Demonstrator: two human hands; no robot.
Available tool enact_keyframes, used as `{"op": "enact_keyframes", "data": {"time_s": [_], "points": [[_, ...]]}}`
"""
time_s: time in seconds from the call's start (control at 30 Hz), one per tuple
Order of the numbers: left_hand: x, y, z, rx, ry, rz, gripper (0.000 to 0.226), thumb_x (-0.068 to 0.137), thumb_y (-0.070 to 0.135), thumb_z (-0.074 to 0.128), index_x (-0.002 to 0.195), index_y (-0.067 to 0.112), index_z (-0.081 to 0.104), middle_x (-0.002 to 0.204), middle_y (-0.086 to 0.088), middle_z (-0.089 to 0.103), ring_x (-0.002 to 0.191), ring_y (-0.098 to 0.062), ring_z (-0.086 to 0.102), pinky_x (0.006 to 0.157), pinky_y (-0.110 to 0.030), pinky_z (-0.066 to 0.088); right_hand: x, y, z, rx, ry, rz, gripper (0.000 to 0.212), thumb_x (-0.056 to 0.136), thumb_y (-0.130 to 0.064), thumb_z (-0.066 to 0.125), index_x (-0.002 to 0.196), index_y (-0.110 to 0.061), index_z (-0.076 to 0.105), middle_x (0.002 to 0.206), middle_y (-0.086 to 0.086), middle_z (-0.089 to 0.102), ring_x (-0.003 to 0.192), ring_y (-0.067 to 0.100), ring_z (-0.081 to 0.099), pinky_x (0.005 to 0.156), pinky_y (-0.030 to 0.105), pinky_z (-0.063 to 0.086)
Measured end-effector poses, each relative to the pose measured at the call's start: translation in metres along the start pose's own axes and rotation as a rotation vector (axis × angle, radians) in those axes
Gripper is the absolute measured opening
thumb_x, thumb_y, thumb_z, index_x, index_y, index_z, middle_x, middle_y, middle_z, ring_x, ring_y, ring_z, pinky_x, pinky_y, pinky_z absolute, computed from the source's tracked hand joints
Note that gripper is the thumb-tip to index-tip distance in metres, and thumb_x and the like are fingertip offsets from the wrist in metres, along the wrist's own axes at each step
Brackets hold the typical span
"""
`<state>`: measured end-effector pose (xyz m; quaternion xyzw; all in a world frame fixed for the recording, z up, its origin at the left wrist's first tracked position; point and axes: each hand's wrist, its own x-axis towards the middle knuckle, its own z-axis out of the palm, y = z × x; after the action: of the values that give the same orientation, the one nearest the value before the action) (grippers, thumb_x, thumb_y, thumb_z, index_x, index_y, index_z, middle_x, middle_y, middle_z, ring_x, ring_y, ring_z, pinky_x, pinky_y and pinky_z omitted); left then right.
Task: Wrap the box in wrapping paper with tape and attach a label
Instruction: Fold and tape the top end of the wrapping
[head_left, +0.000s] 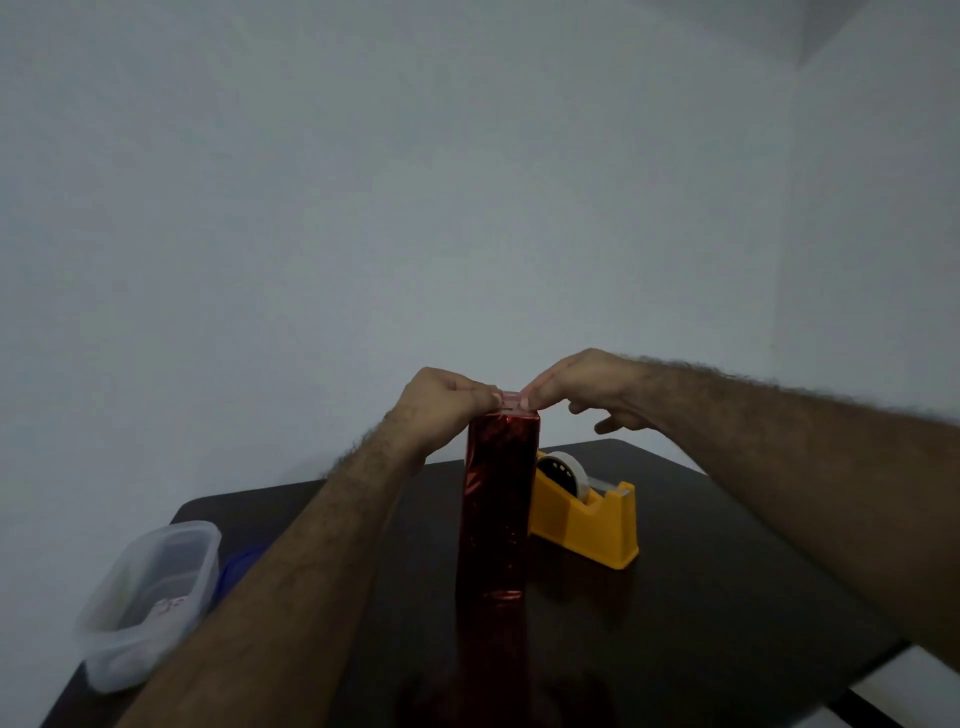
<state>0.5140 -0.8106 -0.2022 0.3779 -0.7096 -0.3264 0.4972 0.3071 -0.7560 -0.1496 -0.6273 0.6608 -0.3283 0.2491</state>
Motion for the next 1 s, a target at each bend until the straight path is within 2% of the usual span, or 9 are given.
{"op": "enact_keyframes", "data": {"time_s": [0.1, 0.2, 0.3, 0.4, 0.5, 0.6, 0.83, 0.93, 1.0], "points": [[-0.001, 0.000, 0.000, 0.001, 0.006, 0.001, 0.015, 0.089, 0.020, 0.076, 0.101, 0.016, 0.085, 0.102, 0.014, 0.080, 0.100, 0.002, 0.072, 0.082, -0.016, 0.052, 0.004, -0.007, -0.005, 0.000, 0.009, -0.011, 0.034, 0.080, -0.028, 0.086, 0.114, -0.023, 0.080, 0.146, 0.001, 0.058, 0.128, 0.022, 0.054, 0.107, 0.056, 0.045], [-0.001, -0.001, -0.002, 0.013, 0.012, -0.004, 0.016, 0.089, 0.024, 0.077, 0.102, 0.018, 0.085, 0.101, 0.013, 0.080, 0.101, 0.000, 0.071, 0.085, -0.019, 0.052, 0.007, -0.014, 0.000, 0.084, 0.033, -0.077, 0.053, 0.081, -0.041, 0.087, 0.128, -0.022, 0.072, 0.146, -0.002, 0.059, 0.134, 0.023, 0.051, 0.111, 0.058, 0.041], [-0.001, -0.001, -0.002, 0.015, 0.012, -0.002, 0.016, 0.086, 0.030, 0.081, 0.099, 0.022, 0.086, 0.098, 0.013, 0.081, 0.101, -0.001, 0.072, 0.086, -0.021, 0.054, 0.007, -0.013, 0.011, 0.040, -0.018, -0.083, 0.028, 0.080, -0.039, 0.089, 0.106, -0.032, 0.081, 0.141, -0.004, 0.063, 0.143, 0.023, 0.044, 0.112, 0.059, 0.038], [0.000, 0.000, -0.003, 0.016, -0.010, -0.003, 0.018, 0.085, 0.027, 0.081, 0.101, 0.021, 0.085, 0.100, 0.014, 0.080, 0.103, 0.000, 0.071, 0.084, -0.018, 0.052, 0.006, -0.007, 0.016, 0.044, -0.053, -0.030, 0.026, 0.082, -0.035, 0.089, 0.106, -0.034, 0.081, 0.148, -0.001, 0.058, 0.145, 0.027, 0.041, 0.110, 0.060, 0.038], [-0.002, 0.001, -0.003, 0.000, -0.014, -0.004, 0.015, 0.089, 0.023, 0.077, 0.101, 0.019, 0.085, 0.101, 0.013, 0.080, 0.104, -0.001, 0.071, 0.091, -0.021, 0.053, 0.007, -0.004, 0.016, 0.139, -0.115, 0.085, 0.028, 0.086, -0.025, 0.083, 0.112, -0.036, 0.079, 0.151, -0.004, 0.050, 0.137, 0.028, 0.043, 0.103, 0.059, 0.041], [-0.002, 0.001, 0.000, -0.003, -0.020, 0.004, 0.015, 0.090, 0.021, 0.076, 0.101, 0.017, 0.085, 0.100, 0.013, 0.081, 0.101, 0.002, 0.072, 0.088, -0.019, 0.053, 0.009, -0.002, 0.014, 0.232, -0.158, 0.170, 0.033, 0.087, -0.014, 0.076, 0.110, -0.036, 0.080, 0.140, -0.005, 0.055, 0.129, 0.028, 0.046, 0.103, 0.061, 0.043], [0.000, -0.002, -0.001, -0.007, 0.008, 0.008, 0.015, 0.090, 0.017, 0.076, 0.101, 0.014, 0.085, 0.103, 0.012, 0.081, 0.098, 0.003, 0.072, 0.079, -0.014, 0.051, 0.013, -0.008, 0.021, 0.414, -0.075, 0.130, 0.059, 0.080, 0.015, 0.048, 0.121, -0.023, 0.068, 0.136, 0.006, 0.057, 0.117, 0.030, 0.060, 0.101, 0.070, 0.046], [0.001, -0.004, -0.003, -0.021, 0.017, -0.005, 0.014, 0.090, 0.017, 0.076, 0.101, 0.013, 0.085, 0.101, 0.011, 0.081, 0.099, 0.001, 0.072, 0.079, -0.015, 0.051, 0.014, -0.001, 0.033, 0.533, -0.026, 0.082, 0.038, 0.098, -0.009, 0.053, 0.134, -0.017, 0.062, 0.142, 0.005, 0.058, 0.122, 0.030, 0.059, 0.106, 0.070, 0.043], [-0.001, -0.003, -0.001, -0.034, 0.020, -0.005, 0.014, 0.090, 0.015, 0.076, 0.100, 0.013, 0.085, 0.100, 0.009, 0.081, 0.098, 0.001, 0.073, 0.079, -0.013, 0.051, 0.014, 0.004, 0.043, 0.544, -0.003, 0.016, 0.039, 0.106, -0.028, 0.052, 0.143, -0.017, 0.058, 0.148, 0.003, 0.055, 0.129, 0.029, 0.056, 0.112, 0.069, 0.038]]}}
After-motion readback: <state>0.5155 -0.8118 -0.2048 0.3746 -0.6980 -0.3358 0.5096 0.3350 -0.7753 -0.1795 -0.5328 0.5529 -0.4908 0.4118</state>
